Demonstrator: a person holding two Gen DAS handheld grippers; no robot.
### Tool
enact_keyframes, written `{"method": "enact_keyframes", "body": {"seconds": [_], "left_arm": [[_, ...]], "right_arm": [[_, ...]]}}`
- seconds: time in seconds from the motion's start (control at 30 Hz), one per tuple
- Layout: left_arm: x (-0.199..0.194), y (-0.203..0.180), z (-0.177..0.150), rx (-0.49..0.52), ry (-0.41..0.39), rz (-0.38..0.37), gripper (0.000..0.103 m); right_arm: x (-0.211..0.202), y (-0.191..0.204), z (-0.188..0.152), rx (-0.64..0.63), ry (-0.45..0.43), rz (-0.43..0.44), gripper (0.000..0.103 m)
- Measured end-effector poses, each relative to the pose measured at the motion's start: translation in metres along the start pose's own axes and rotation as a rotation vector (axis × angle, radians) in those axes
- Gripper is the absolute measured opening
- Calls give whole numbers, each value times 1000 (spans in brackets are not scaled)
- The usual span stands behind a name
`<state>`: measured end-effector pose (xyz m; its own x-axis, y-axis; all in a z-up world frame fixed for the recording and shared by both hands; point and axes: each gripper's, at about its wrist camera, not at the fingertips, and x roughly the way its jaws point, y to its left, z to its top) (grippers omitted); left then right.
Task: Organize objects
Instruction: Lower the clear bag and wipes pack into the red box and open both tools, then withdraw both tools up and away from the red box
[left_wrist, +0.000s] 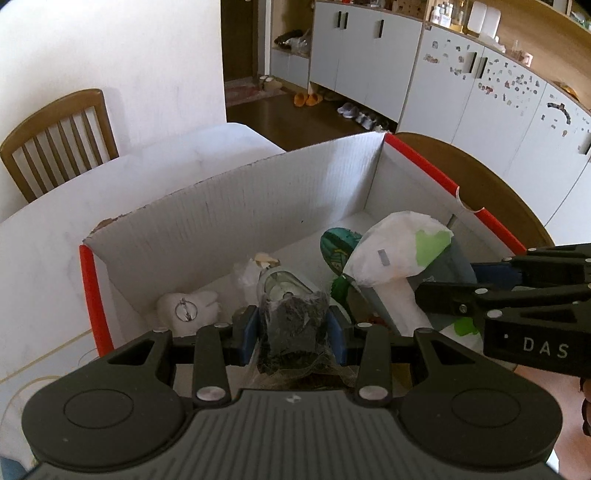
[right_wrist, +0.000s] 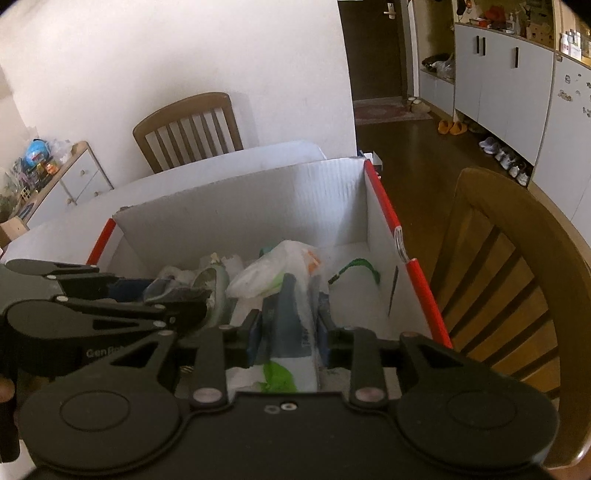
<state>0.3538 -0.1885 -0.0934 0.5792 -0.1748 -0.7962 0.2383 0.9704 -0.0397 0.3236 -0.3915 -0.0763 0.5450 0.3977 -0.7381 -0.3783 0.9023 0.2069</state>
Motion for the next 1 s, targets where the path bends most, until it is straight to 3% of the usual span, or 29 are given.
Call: {"method": "enact_keyframes", "body": {"seconds": [0.1, 0.23, 0.3, 0.43, 0.57, 0.7, 1.0], "left_arm": [[0, 1, 0, -5, 0, 2, 40], [-1, 1, 0, -18, 1, 6, 40], [-2, 1, -1, -17, 1, 18, 42], [-10, -1, -3, -12, -26, 31, 57], [-20, -1, -3, -21, -49, 33, 58], [-32, 1, -4, -31, -72, 37, 67], [-65, 12, -13, -47, -122, 14, 71]], "right_arm": [[0, 0, -1, -6, -1, 4, 37], [-7, -1, -2, -16, -26, 12, 59], [-10, -1, -1, -23, -31, 16, 61], [-17, -2, -1, -21, -38, 24, 63], [-23, 0, 0, -20, -51, 35, 65], [-32, 4, 1, -21, -74, 48, 68], [-56, 15, -4, -16, -129, 56, 75]]}}
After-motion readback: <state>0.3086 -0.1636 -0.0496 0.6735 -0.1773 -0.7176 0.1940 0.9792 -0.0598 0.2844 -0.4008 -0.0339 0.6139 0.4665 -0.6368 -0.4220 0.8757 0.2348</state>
